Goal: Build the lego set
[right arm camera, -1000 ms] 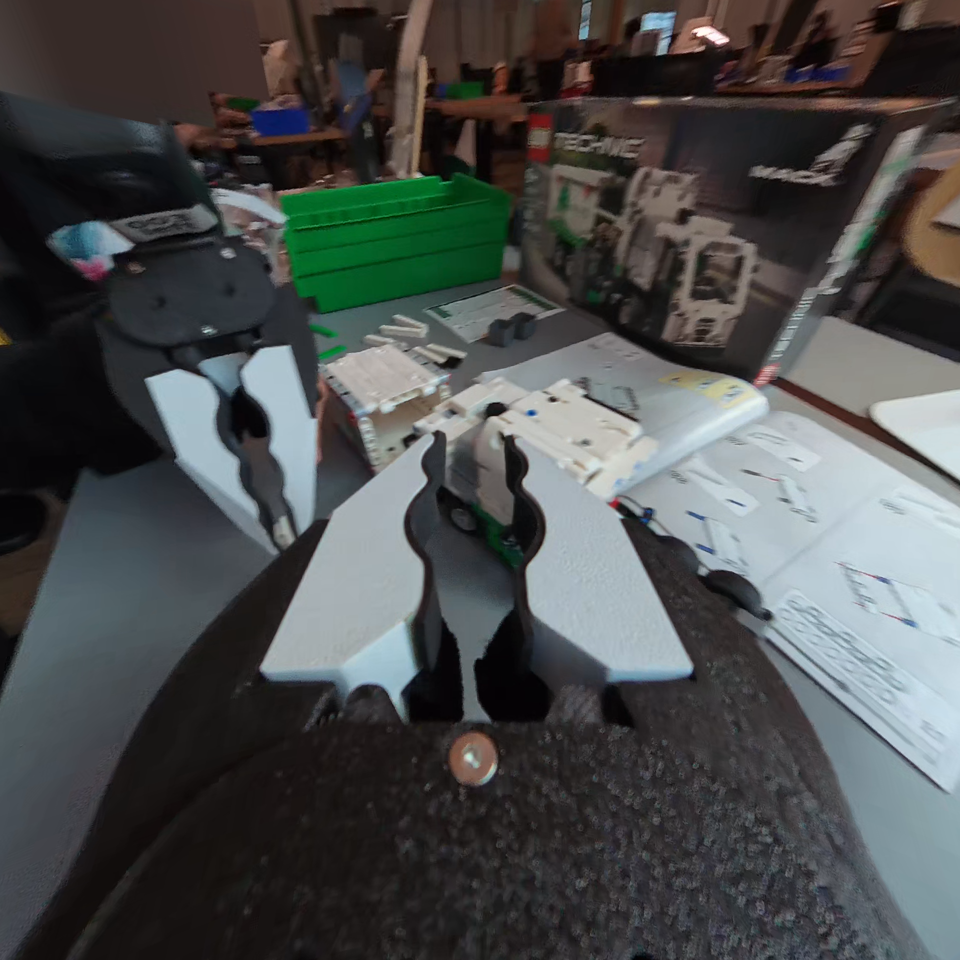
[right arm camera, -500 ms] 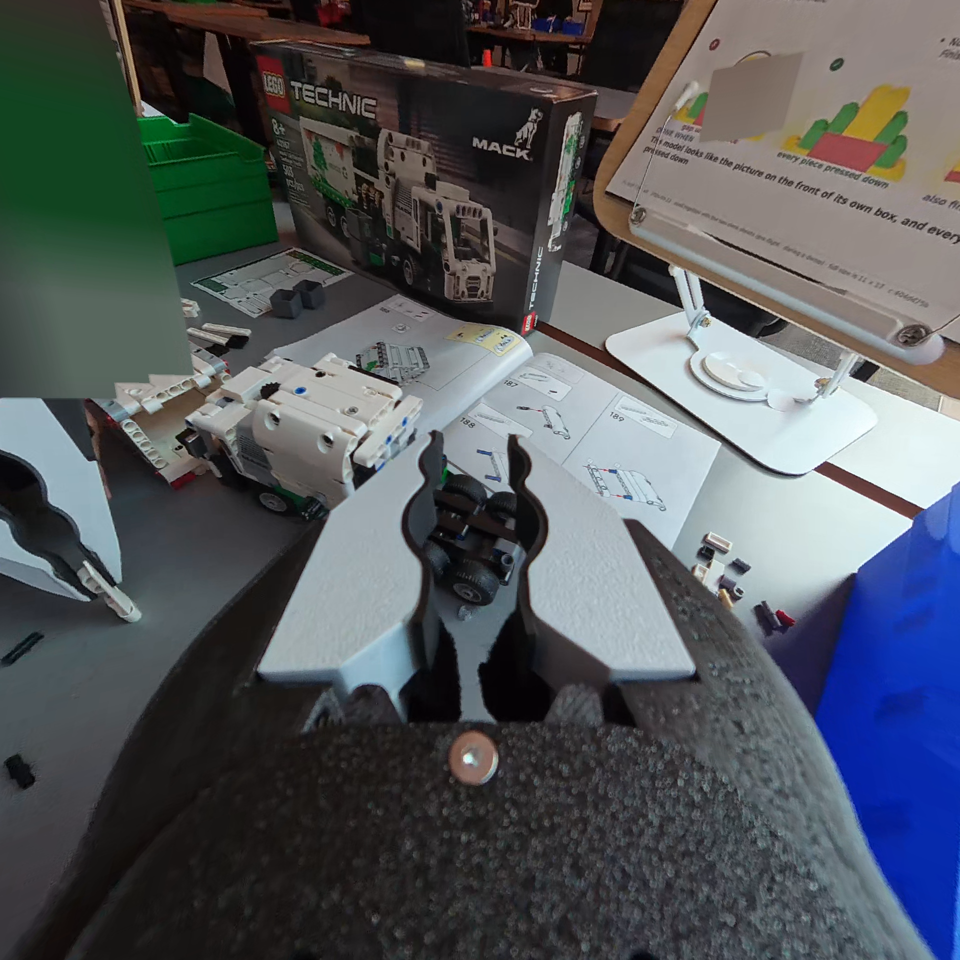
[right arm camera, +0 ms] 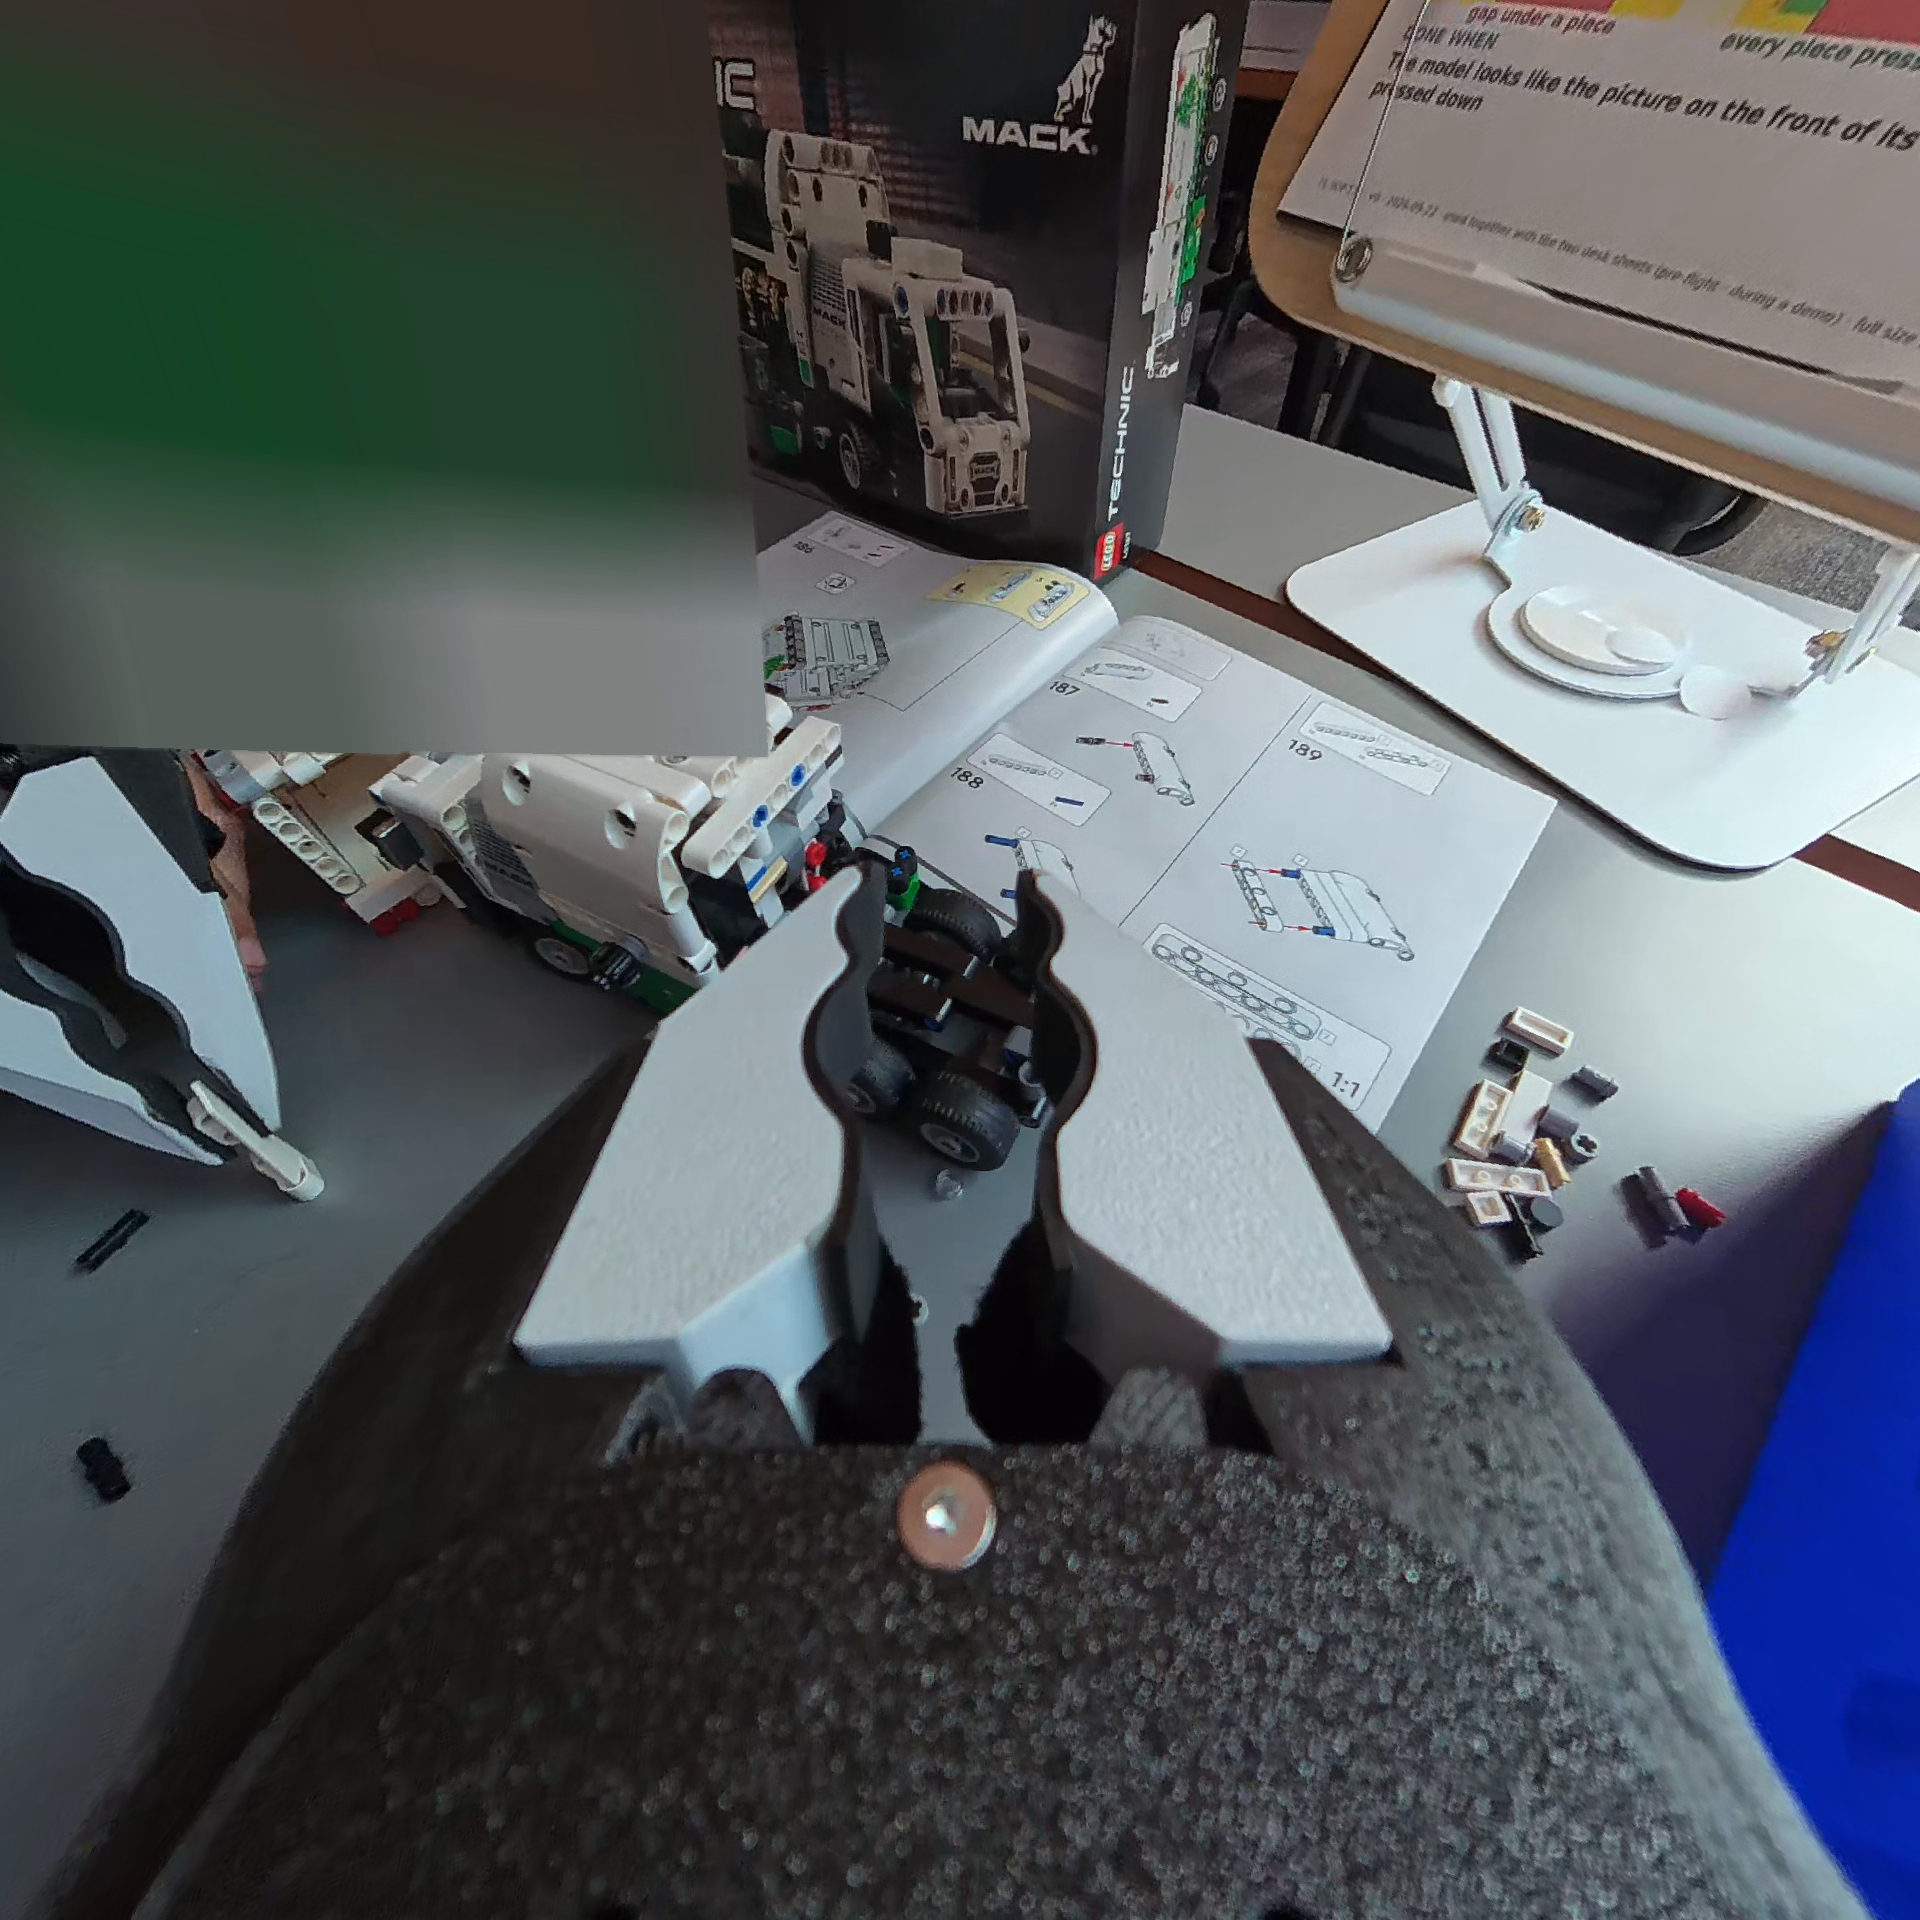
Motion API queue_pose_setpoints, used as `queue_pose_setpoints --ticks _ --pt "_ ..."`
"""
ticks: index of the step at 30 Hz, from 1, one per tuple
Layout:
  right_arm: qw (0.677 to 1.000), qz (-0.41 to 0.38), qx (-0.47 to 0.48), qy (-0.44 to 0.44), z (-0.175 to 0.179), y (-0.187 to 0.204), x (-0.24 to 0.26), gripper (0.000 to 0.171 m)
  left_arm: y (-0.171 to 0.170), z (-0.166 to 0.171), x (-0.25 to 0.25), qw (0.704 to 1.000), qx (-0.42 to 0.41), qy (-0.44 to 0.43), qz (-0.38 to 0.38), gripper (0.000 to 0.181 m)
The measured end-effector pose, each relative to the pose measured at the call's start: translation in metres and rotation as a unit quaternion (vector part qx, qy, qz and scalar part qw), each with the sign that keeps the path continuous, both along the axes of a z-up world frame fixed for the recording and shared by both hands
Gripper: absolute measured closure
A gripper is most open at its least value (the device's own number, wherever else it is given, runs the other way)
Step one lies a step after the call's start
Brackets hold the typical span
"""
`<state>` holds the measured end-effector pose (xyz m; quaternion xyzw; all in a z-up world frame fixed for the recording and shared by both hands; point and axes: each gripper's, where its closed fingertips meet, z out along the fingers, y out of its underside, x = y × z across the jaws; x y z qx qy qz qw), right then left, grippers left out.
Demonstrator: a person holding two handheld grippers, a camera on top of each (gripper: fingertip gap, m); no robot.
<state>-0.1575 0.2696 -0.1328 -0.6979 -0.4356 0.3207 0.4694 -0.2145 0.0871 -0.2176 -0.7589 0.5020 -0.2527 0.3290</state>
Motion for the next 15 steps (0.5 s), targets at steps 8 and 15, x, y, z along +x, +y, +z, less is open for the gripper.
queue_pose_setpoints --ticks 8,15 --pt "1.000 0.008 -0.002 -0.006 -0.002 -0.003 -0.002 0.147 -0.004 -0.004 0.000 1.000 -0.007 0.008 -0.009 0.176" --pt "0.996 0.083 0.014 0.025 0.017 -0.037 -0.017 0.151 -0.016 0.026 0.012 0.993 -0.056 -0.094 -0.033 0.176"
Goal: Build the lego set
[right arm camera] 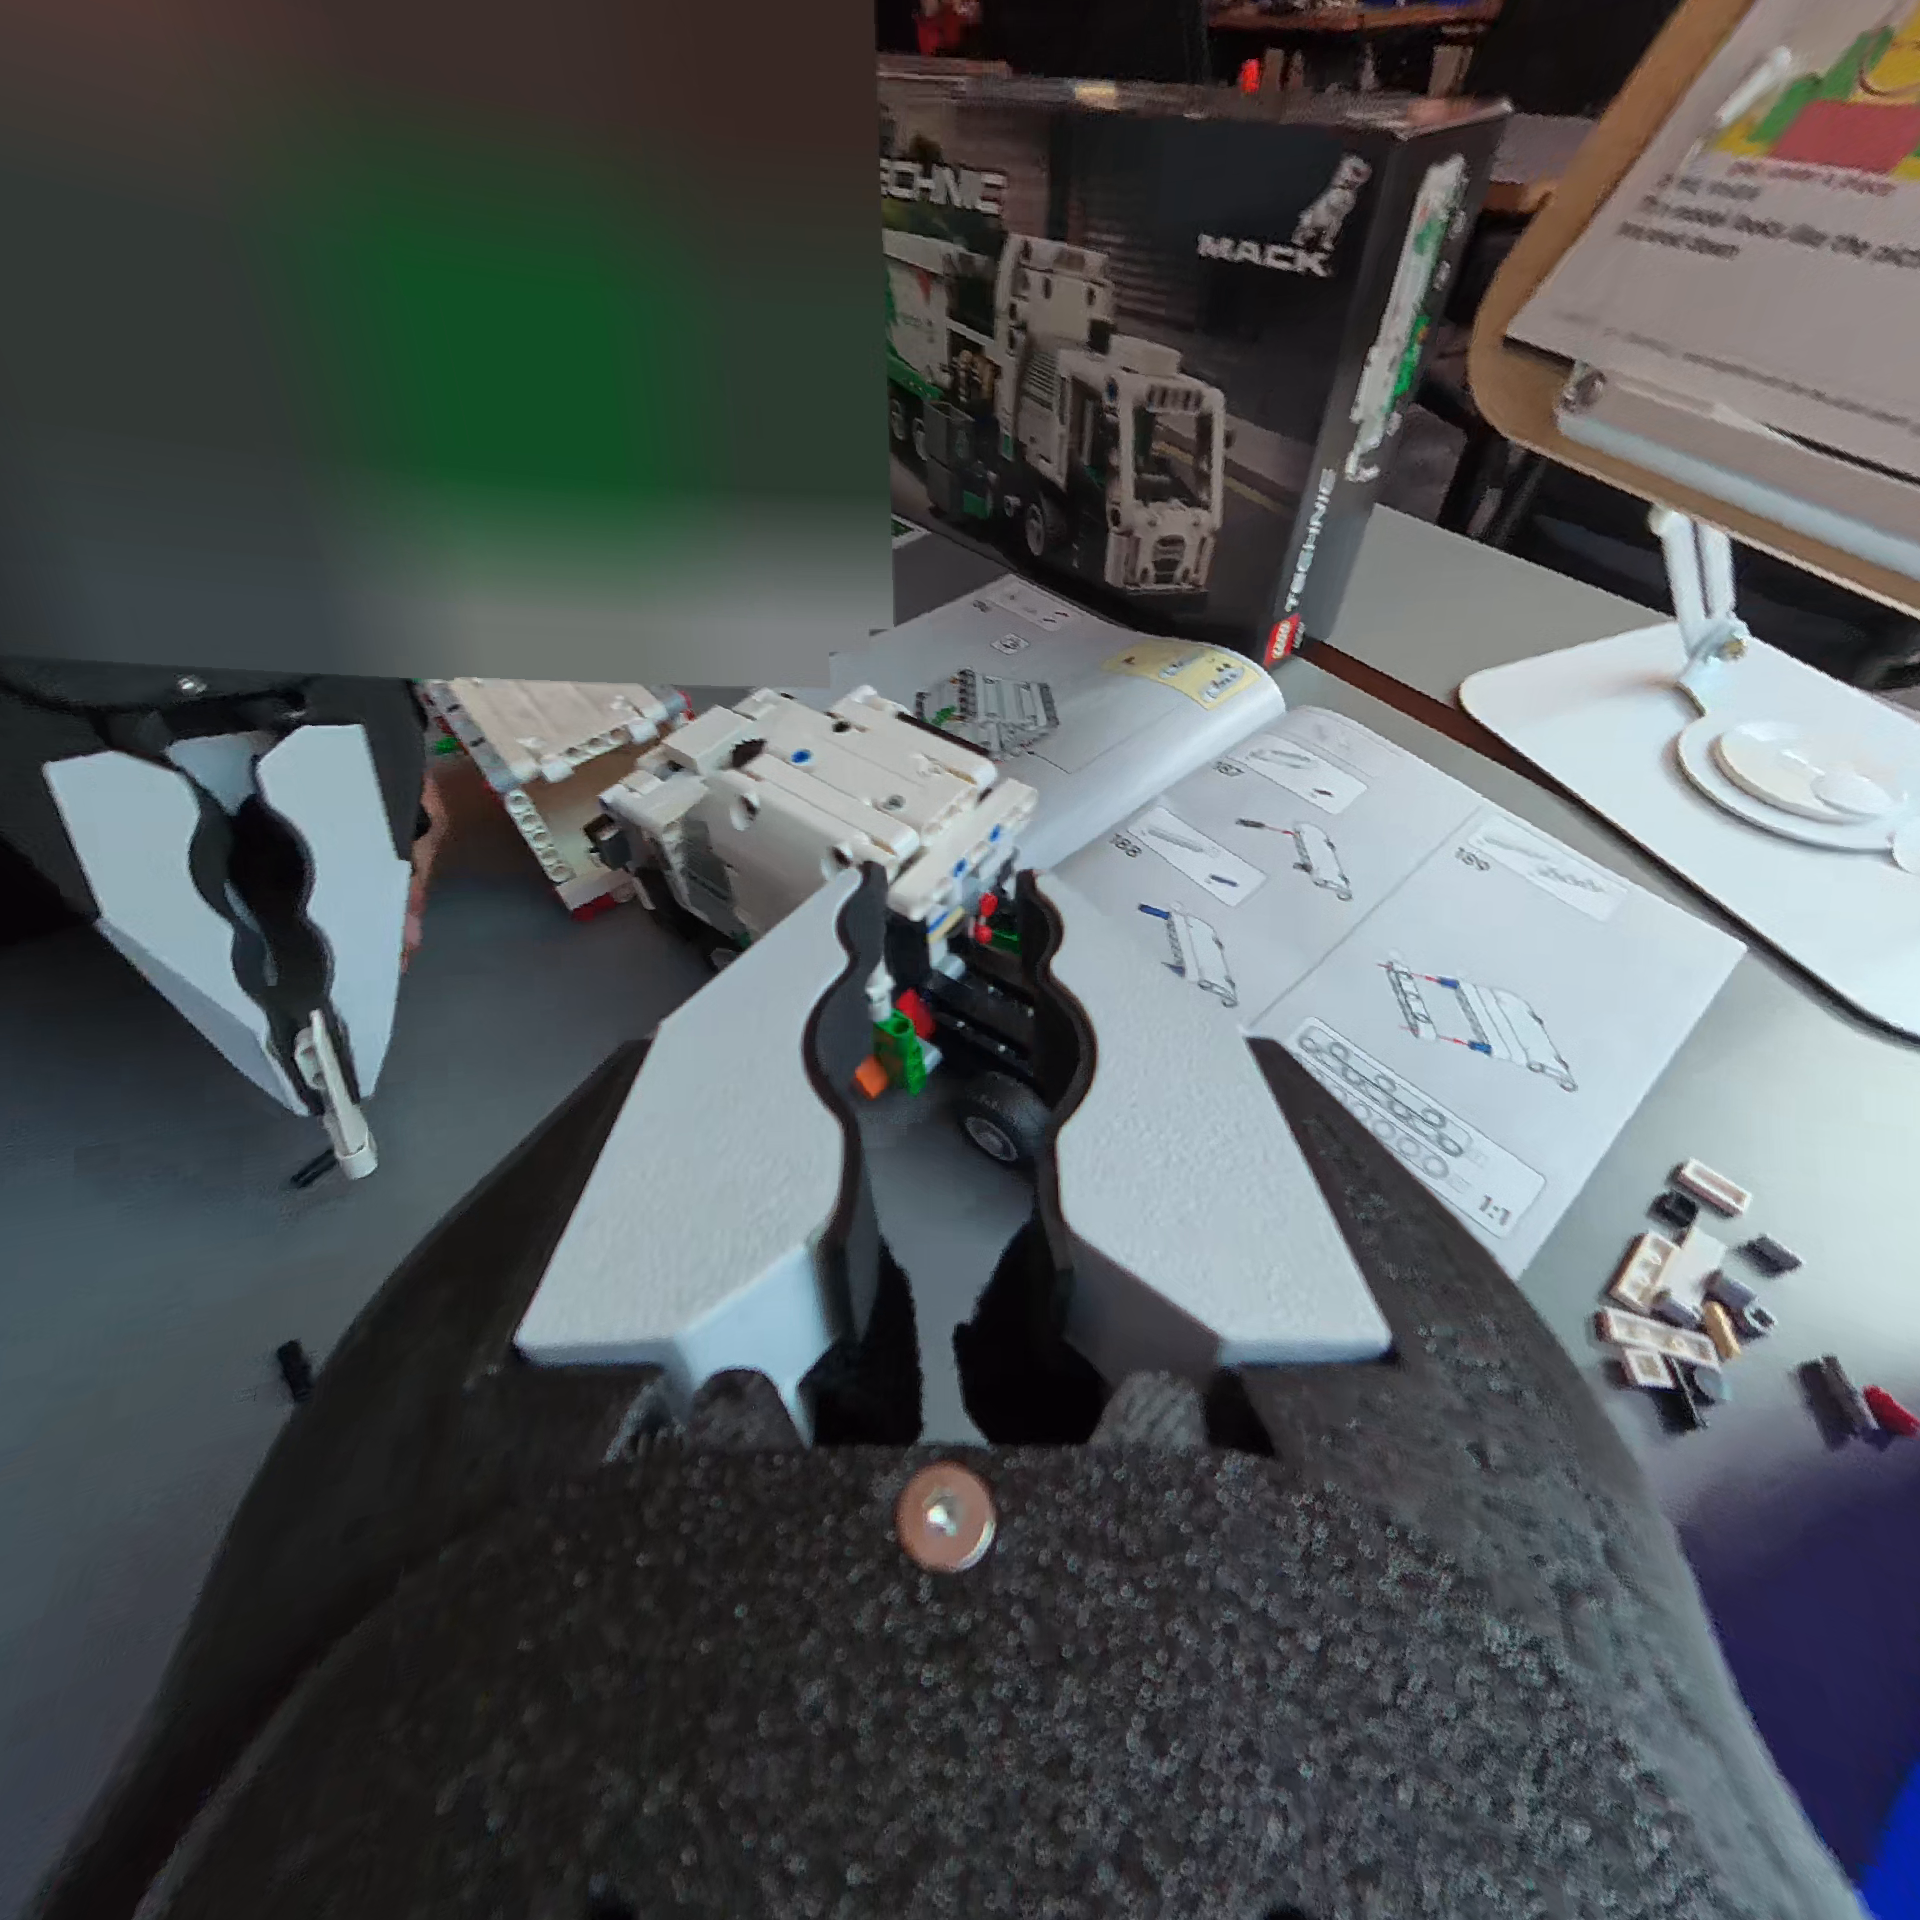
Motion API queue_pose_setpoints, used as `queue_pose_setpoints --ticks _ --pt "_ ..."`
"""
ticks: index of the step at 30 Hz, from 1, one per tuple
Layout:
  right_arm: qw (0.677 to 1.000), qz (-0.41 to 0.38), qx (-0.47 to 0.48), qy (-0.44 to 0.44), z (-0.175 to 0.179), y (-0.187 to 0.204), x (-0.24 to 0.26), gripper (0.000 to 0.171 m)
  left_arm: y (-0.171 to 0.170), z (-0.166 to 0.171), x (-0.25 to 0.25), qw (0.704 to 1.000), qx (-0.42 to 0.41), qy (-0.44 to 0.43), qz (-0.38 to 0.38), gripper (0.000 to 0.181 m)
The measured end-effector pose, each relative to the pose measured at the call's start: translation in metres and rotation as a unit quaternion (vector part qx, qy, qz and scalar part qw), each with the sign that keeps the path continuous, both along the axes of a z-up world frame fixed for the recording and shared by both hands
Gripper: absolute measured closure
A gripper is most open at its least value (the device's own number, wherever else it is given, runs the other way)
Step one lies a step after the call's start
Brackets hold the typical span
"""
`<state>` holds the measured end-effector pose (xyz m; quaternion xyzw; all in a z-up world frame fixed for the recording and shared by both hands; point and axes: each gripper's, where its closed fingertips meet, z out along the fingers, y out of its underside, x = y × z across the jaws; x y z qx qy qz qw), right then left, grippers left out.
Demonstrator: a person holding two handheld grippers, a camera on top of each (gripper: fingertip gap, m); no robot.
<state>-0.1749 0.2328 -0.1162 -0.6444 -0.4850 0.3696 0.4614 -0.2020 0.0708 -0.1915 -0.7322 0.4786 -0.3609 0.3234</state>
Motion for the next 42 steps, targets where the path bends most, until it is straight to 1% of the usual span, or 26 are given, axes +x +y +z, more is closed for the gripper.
queue_pose_setpoints --ticks 1,2,4,5,7,9,11,13,16,18,21,24,26,29,31,32,34,37,38,39,40,42 --pt "1.000 0.020 0.005 0.003 0.003 -0.010 -0.003 0.152 -0.001 0.009 0.002 1.000 -0.002 -0.025 -0.003 0.176" --pt "0.999 0.046 0.008 0.006 0.007 -0.023 -0.007 0.148 -0.001 0.018 0.003 0.999 -0.002 -0.049 -0.002 0.176" --pt "0.994 0.111 0.000 0.020 0.013 -0.053 -0.015 0.149 0.002 0.037 0.002 0.995 -0.002 -0.096 0.008 0.176" --pt "0.988 0.153 -0.012 0.026 0.016 -0.071 -0.018 0.150 0.002 0.046 0.001 0.993 -0.006 -0.121 0.010 0.176" --pt "0.969 0.241 -0.050 0.010 0.011 -0.110 -0.021 0.147 0.007 0.061 -0.003 0.987 -0.005 -0.161 0.021 0.176" --pt "0.959 0.278 -0.062 0.002 0.005 -0.131 -0.026 0.148 0.007 0.071 -0.005 0.981 -0.013 -0.194 0.020 0.176" --pt "0.959 0.276 -0.055 -0.003 -0.002 -0.137 -0.032 0.152 0.009 0.074 -0.005 0.978 -0.010 -0.205 0.026 0.176" --pt "0.953 0.294 -0.072 0.002 -0.003 -0.147 -0.035 0.154 0.009 0.072 -0.004 0.981 0.006 -0.193 0.027 0.176" --pt "0.948 0.302 -0.100 0.000 -0.006 -0.151 -0.037 0.164 0.010 0.069 -0.002 0.983 0.017 -0.179 0.031 0.176" --pt "0.951 0.297 -0.088 -0.010 -0.011 -0.149 -0.038 0.170 0.012 0.064 -0.002 0.985 0.024 -0.165 0.037 0.176" --pt "0.951 0.297 -0.083 -0.005 -0.014 -0.149 -0.040 0.171 0.014 0.068 -0.002 0.983 0.024 -0.178 0.044 0.176" --pt "0.944 0.301 -0.131 0.027 -0.011 -0.149 -0.044 0.171 0.017 0.076 -0.001 0.976 0.018 -0.212 0.056 0.176" --pt "0.949 0.281 -0.128 0.058 -0.004 -0.139 -0.046 0.171 0.025 0.079 -0.006 0.972 0.026 -0.219 0.079 0.177" --pt "0.943 0.295 -0.146 0.053 -0.005 -0.140 -0.044 0.171 0.024 0.075 -0.008 0.978 0.041 -0.189 0.079 0.177" --pt "0.943 0.297 -0.143 0.043 -0.006 -0.136 -0.041 0.157 0.023 0.069 -0.008 0.983 0.071 -0.147 0.079 0.176" --pt "0.943 0.297 -0.141 0.054 -0.002 -0.133 -0.039 0.155 0.023 0.065 -0.007 0.985 0.088 -0.123 0.079 0.176" --pt "0.942 0.298 -0.140 0.066 0.003 -0.131 -0.038 0.156 0.020 0.055 -0.004 0.988 0.109 -0.081 0.072 0.176" --pt "0.940 0.309 -0.135 0.053 -0.004 -0.138 -0.041 0.154 0.018 0.046 0.000 0.989 0.122 -0.049 0.066 0.176" --pt "0.941 0.309 -0.133 0.044 -0.009 -0.139 -0.043 0.157 0.018 0.046 0.000 0.989 0.121 -0.048 0.067 0.176" --pt "0.940 0.312 -0.131 0.039 -0.011 -0.140 -0.043 0.166 0.019 0.046 0.000 0.989 0.120 -0.048 0.069 0.176" --pt "0.942 0.307 -0.128 0.043 -0.011 -0.139 -0.044 0.171 0.020 0.045 -0.001 0.989 0.117 -0.046 0.072 0.176" --pt "0.943 0.305 -0.126 0.049 -0.009 -0.138 -0.045 0.171 0.021 0.048 -0.002 0.989 0.116 -0.055 0.077 0.177"
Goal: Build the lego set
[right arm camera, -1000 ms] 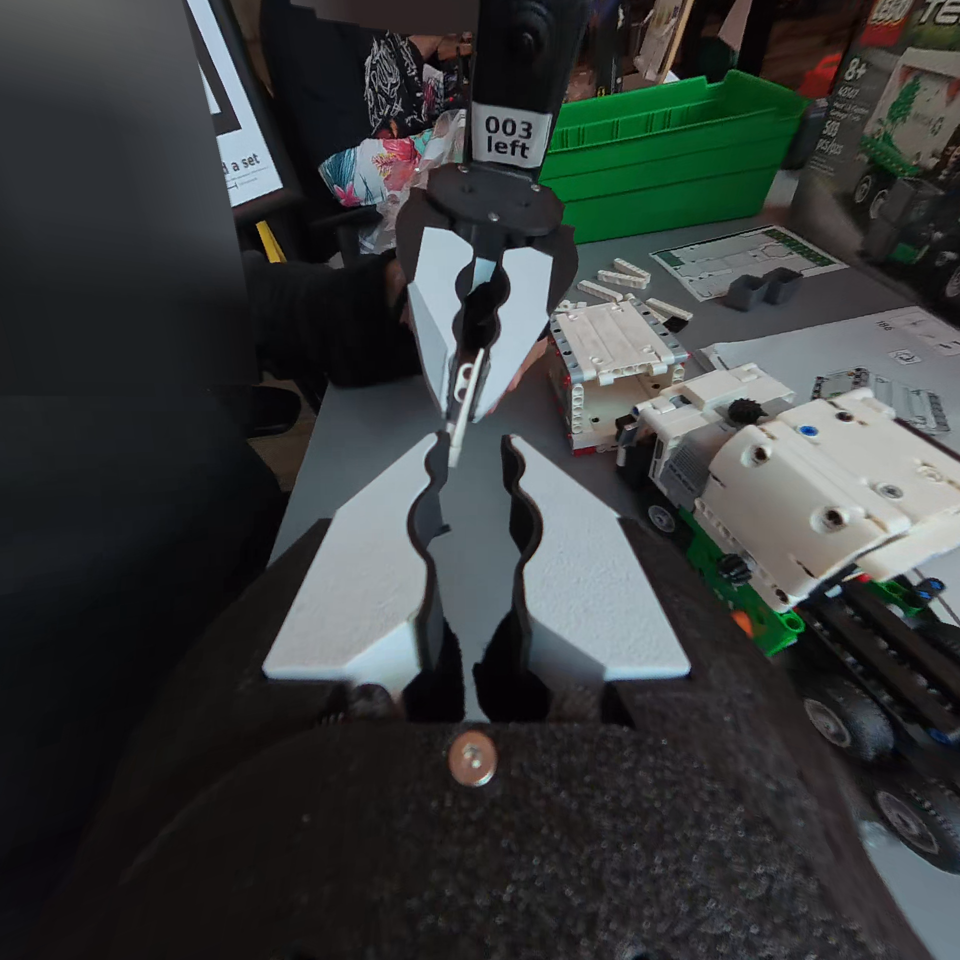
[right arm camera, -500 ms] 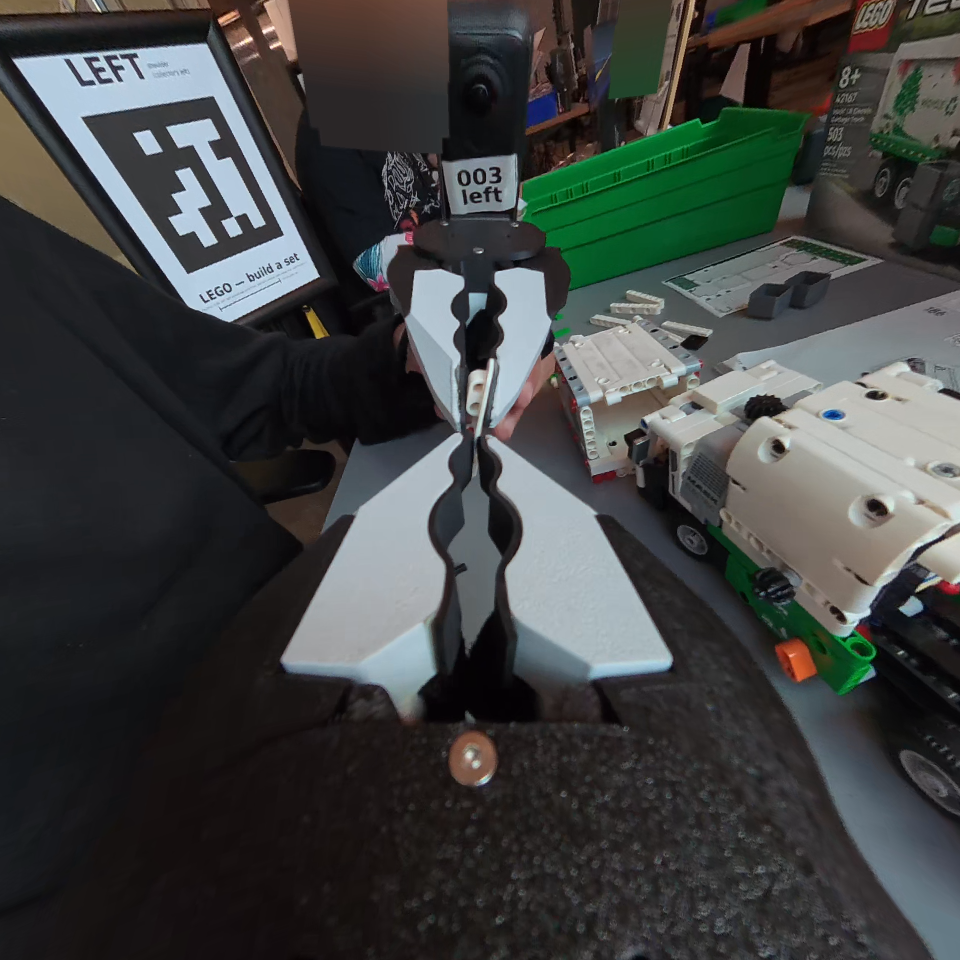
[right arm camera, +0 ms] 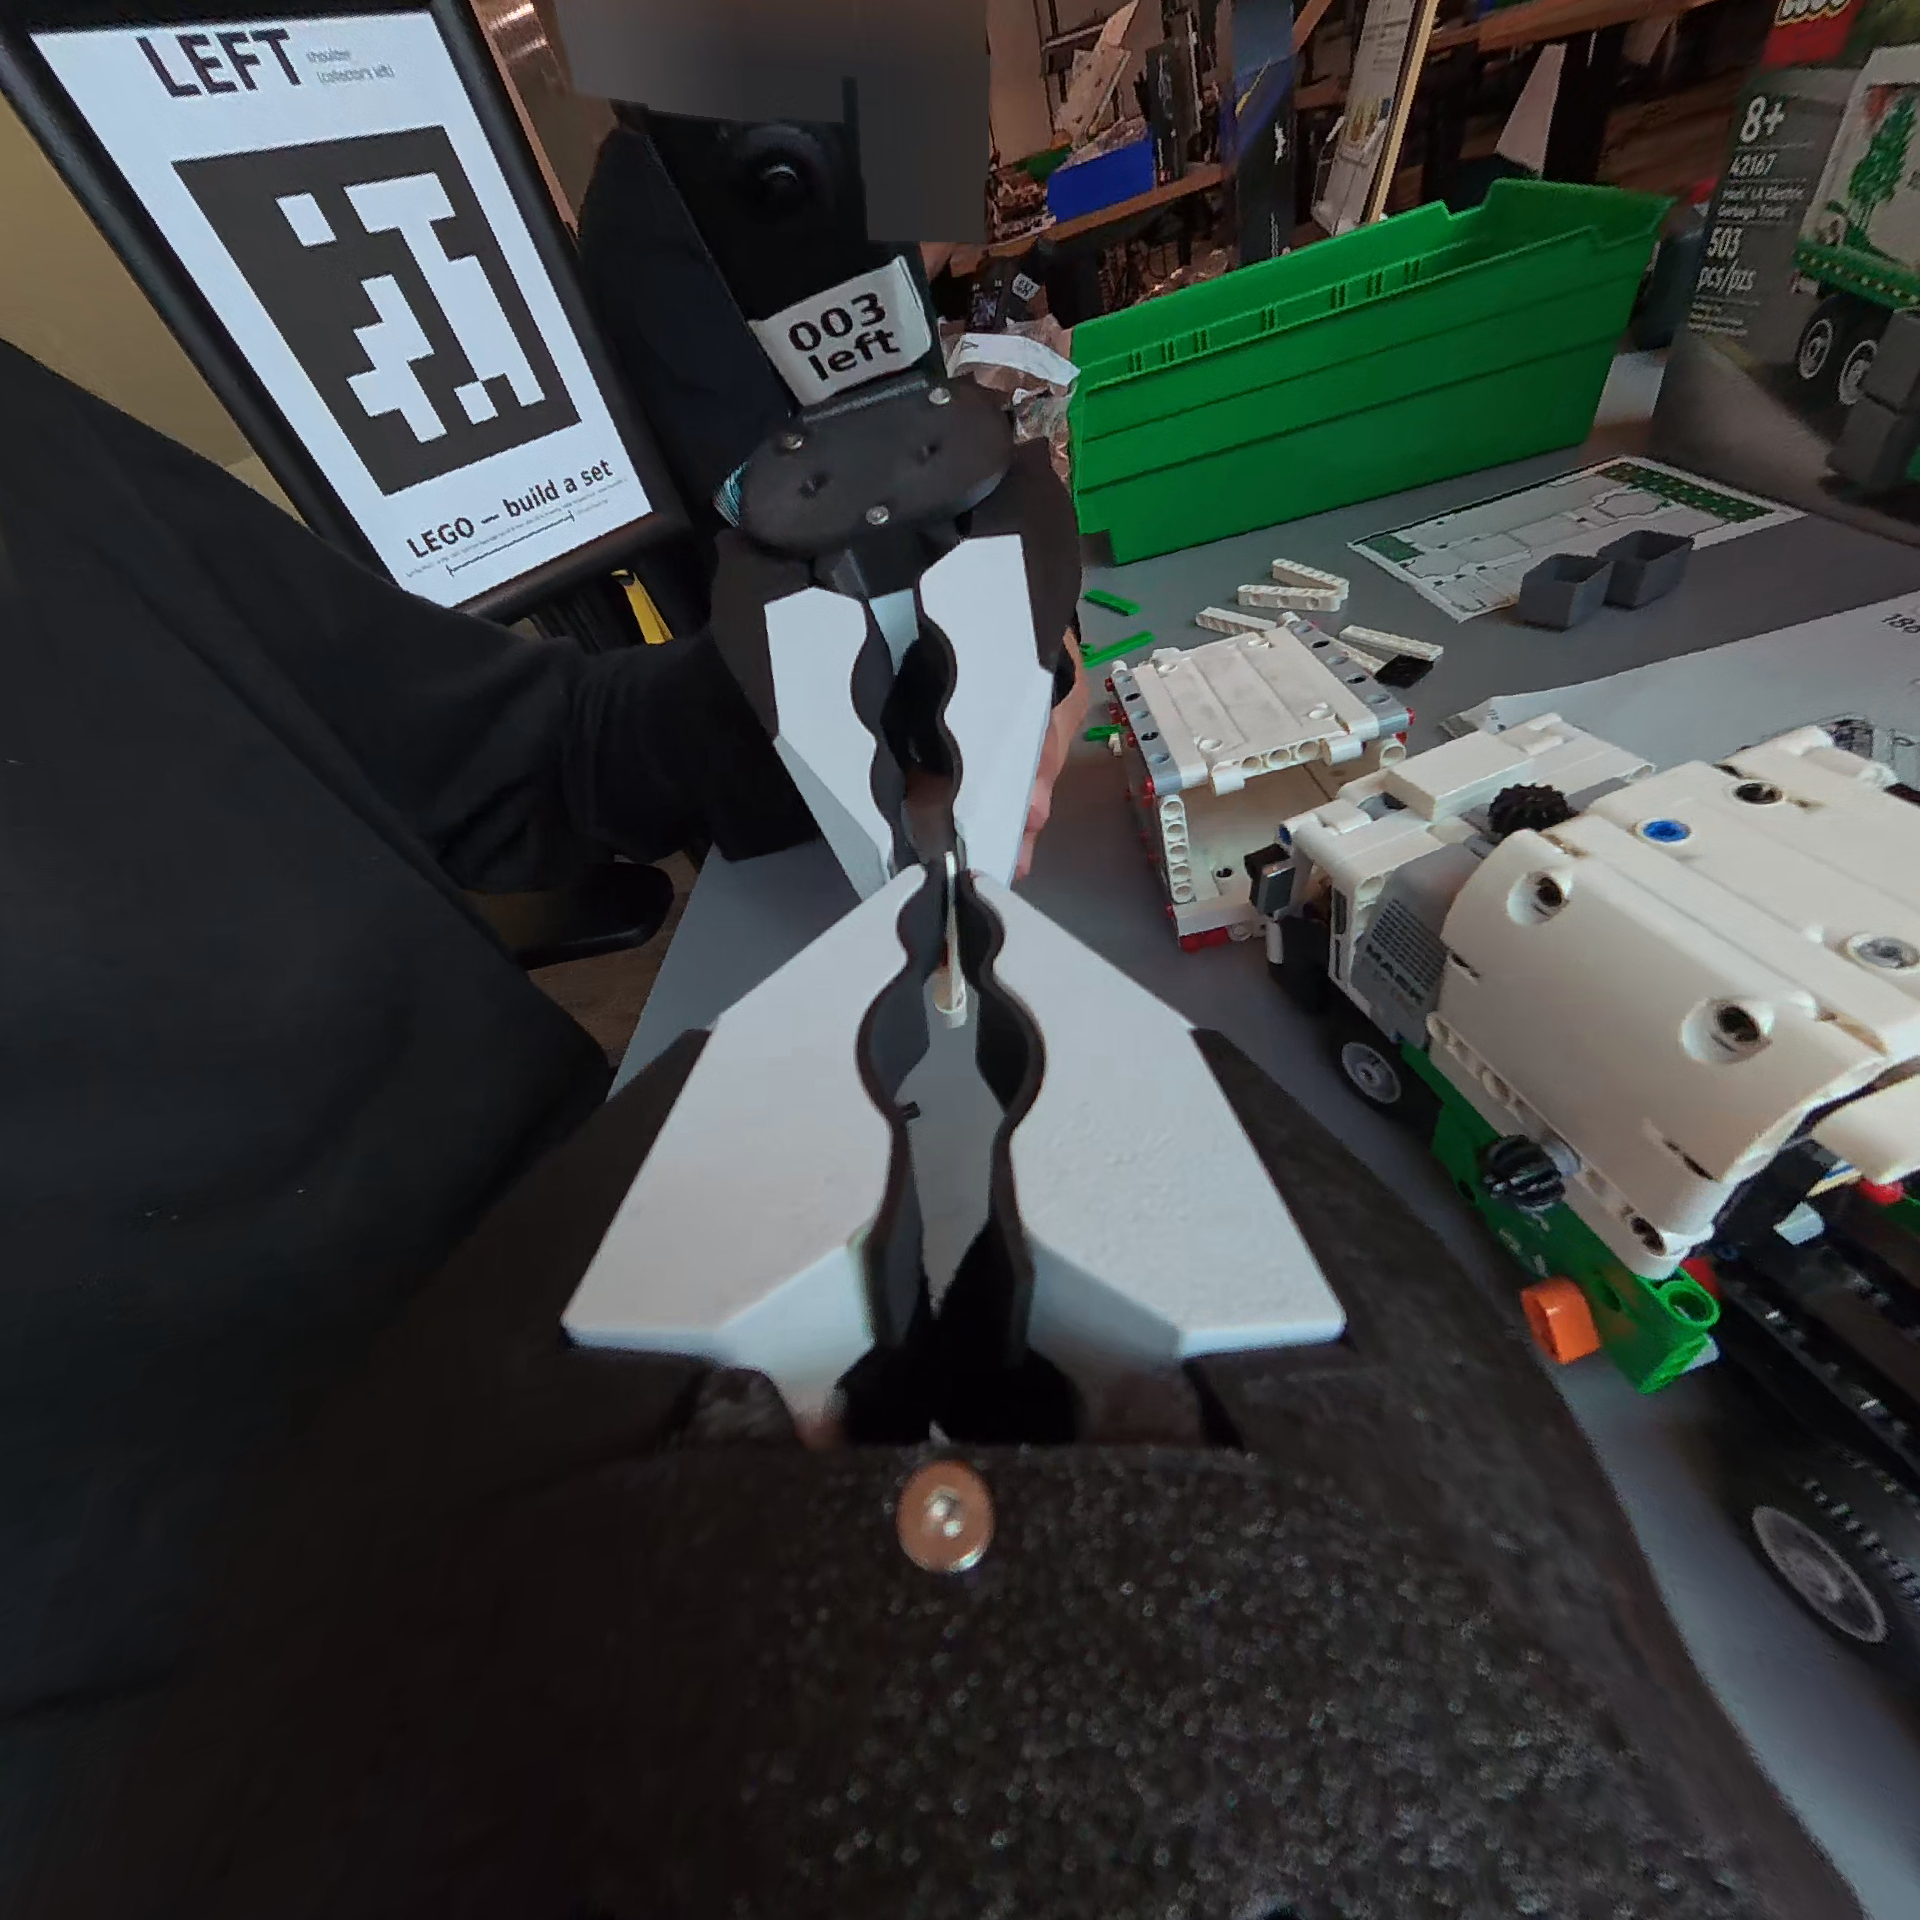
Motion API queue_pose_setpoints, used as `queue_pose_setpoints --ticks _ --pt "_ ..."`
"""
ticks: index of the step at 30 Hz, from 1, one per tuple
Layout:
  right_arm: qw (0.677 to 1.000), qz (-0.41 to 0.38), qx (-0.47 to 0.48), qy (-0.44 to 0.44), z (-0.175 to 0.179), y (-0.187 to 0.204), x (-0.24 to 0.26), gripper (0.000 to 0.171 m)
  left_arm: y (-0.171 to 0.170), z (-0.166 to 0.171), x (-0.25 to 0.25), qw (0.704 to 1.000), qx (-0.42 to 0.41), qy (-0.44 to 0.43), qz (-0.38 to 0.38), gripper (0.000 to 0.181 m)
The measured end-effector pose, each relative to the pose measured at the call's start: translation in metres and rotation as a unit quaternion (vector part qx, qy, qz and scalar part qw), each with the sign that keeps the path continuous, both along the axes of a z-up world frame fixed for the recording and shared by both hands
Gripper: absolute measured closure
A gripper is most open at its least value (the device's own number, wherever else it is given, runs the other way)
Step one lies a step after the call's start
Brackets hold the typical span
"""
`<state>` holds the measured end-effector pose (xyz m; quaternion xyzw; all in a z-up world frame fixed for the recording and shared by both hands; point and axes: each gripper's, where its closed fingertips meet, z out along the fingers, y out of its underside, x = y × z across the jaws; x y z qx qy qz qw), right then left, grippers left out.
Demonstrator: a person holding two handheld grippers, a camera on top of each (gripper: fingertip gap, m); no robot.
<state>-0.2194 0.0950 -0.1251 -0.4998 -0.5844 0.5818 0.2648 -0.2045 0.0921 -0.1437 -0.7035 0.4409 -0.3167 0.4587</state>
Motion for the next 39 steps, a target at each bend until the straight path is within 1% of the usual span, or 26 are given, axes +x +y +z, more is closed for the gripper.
queue_pose_setpoints --ticks 2,4,6,7,9,12,14,16,17,21,24,28,30,35,39 --pt "0.999 -0.016 -0.022 0.025 0.011 0.005 -0.001 0.171 0.004 0.013 -0.001 0.999 0.012 -0.038 0.013 0.176" --pt "0.995 -0.037 -0.061 0.076 0.031 0.013 0.001 0.171 0.010 0.030 -0.007 0.995 0.022 -0.097 0.031 0.175" --pt "0.986 -0.060 -0.097 0.124 0.048 0.021 0.003 0.171 0.016 0.047 -0.013 0.985 0.024 -0.164 0.050 0.164" --pt "0.979 -0.069 -0.119 0.153 0.057 0.024 0.005 0.171 0.018 0.052 -0.015 0.980 0.016 -0.192 0.054 0.160" --pt "0.967 -0.095 -0.153 0.178 0.066 0.032 0.006 0.171 0.019 0.058 -0.012 0.969 0.000 -0.240 0.050 0.156" --pt "0.957 -0.120 -0.175 0.198 0.069 0.038 0.005 0.171 0.023 0.062 -0.006 0.955 -0.033 -0.289 0.050 0.152" --pt "0.954 -0.129 -0.181 0.202 0.068 0.038 0.003 0.171 0.025 0.066 -0.003 0.943 -0.059 -0.324 0.048 0.153" --pt "0.954 -0.122 -0.190 0.200 0.066 0.035 0.001 0.171 0.028 0.073 -0.007 0.931 -0.063 -0.357 0.054 0.166" --pt "0.953 -0.123 -0.191 0.199 0.065 0.035 0.001 0.171 0.028 0.073 -0.008 0.929 -0.063 -0.360 0.052 0.177" --pt "0.957 -0.111 -0.186 0.192 0.060 0.031 0.000 0.171 0.025 0.071 -0.012 0.937 -0.064 -0.341 0.045 0.177" --pt "0.960 -0.094 -0.179 0.196 0.061 0.025 0.000 0.171 0.021 0.079 -0.017 0.935 -0.052 -0.348 0.040 0.177" --pt "0.965 -0.079 -0.174 0.179 0.055 0.020 -0.001 0.171 0.019 0.085 -0.020 0.937 -0.031 -0.345 0.046 0.178" --pt "0.958 -0.084 -0.191 0.196 0.061 0.023 0.000 0.171 0.017 0.084 -0.018 0.938 -0.028 -0.343 0.044 0.176" --pt "0.959 -0.091 -0.186 0.196 0.061 0.027 0.001 0.171 0.019 0.078 -0.016 0.941 -0.041 -0.334 0.046 0.160" --pt "0.959 -0.093 -0.179 0.198 0.062 0.027 0.002 0.171 0.020 0.071 -0.010 0.944 -0.045 -0.324 0.046 0.158"
